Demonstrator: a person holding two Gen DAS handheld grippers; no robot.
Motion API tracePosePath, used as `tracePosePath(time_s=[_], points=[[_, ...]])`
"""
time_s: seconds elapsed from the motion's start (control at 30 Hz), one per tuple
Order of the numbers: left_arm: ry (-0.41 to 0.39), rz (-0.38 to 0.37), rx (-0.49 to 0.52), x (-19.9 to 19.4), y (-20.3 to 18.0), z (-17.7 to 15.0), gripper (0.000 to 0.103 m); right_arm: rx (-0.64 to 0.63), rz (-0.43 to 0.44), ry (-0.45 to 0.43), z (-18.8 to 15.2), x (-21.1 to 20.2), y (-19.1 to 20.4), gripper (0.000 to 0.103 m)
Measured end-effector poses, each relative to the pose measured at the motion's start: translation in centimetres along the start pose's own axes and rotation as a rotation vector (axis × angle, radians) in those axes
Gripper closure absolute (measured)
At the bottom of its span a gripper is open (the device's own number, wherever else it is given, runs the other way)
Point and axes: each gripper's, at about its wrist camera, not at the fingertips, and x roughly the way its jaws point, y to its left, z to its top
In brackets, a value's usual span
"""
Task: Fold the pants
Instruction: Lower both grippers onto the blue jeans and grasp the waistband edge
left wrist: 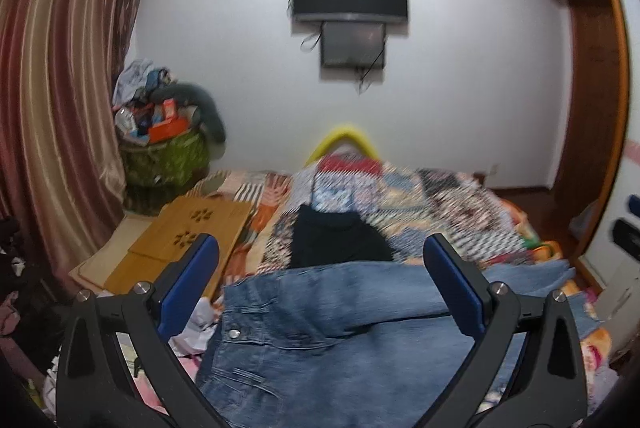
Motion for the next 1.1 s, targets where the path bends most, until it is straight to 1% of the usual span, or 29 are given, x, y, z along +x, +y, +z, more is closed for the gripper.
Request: tracePosePath(time_s=[0.1,0.23,0.27,0.33,0.4,0.43,0.5,0.6,0.67,0.73,0.77,0.87,0.9,1.0,1.07,1.1], points=[[0.071,0.04,0.001,4.5,1.4,0.0,0.0,-0.004,-0.007,0.044,-0.1,2.2,-1.1,0.0],[0.158,0.074,-0.018,10.0,3.6,-0.4,0.0,-0.039,-0.035,0.131,-0.8,6.5,-2.8,0.0],[0.195,0.087,-0.025,11.9,4.4,-0.7,0.0,-0.047,-0.041,0.148,-0.9,7.3,-3.0,0.0],[0.253,0.108,-0.027,14.4,5.3,-1.1,0.0,-0.069,-0.071,0.2,-1.4,9.8,-3.9,0.0],[0.329,0.134,-0.034,17.7,6.4,-2.0,0.0,-0.072,-0.076,0.247,-2.0,11.6,-4.8,0.0],[0.356,0.141,-0.041,19.0,7.0,-2.5,0.0,-0.066,-0.062,0.28,-2.2,12.7,-5.3,0.0],[0.439,0.135,-0.062,22.3,8.3,-3.8,0.0,-0.031,-0.027,0.345,-2.8,14.7,-6.3,0.0],[0.522,0.134,-0.085,25.8,9.6,-6.0,0.0,0.029,0.01,0.424,-3.8,17.5,-7.7,0.0],[0.56,0.142,-0.095,27.3,10.4,-7.4,0.0,0.057,0.045,0.483,-4.6,19.5,-8.6,0.0],[0.614,0.152,-0.108,29.2,11.3,-9.1,0.007,0.075,0.072,0.531,-5.0,21.4,-9.3,0.0],[0.638,0.15,-0.115,30.0,11.7,-9.7,0.014,0.081,0.089,0.555,-5.2,22.2,-9.6,0.0],[0.71,0.141,-0.141,32.0,12.6,-11.4,0.026,0.064,0.133,0.6,-5.5,24.6,-9.8,0.0],[0.73,0.127,-0.142,32.8,12.7,-11.9,0.028,0.051,0.144,0.613,-5.6,25.1,-9.8,0.001],[0.742,0.11,-0.122,34.3,12.4,-12.5,0.028,-0.003,0.186,0.66,-6.0,27.2,-9.2,0.002],[0.758,0.128,-0.121,35.3,12.4,-12.9,0.028,-0.037,0.209,0.686,-6.3,28.3,-8.8,0.002],[0.78,0.142,-0.128,36.0,12.4,-13.3,0.028,-0.052,0.23,0.697,-6.5,29.0,-8.7,0.002]])
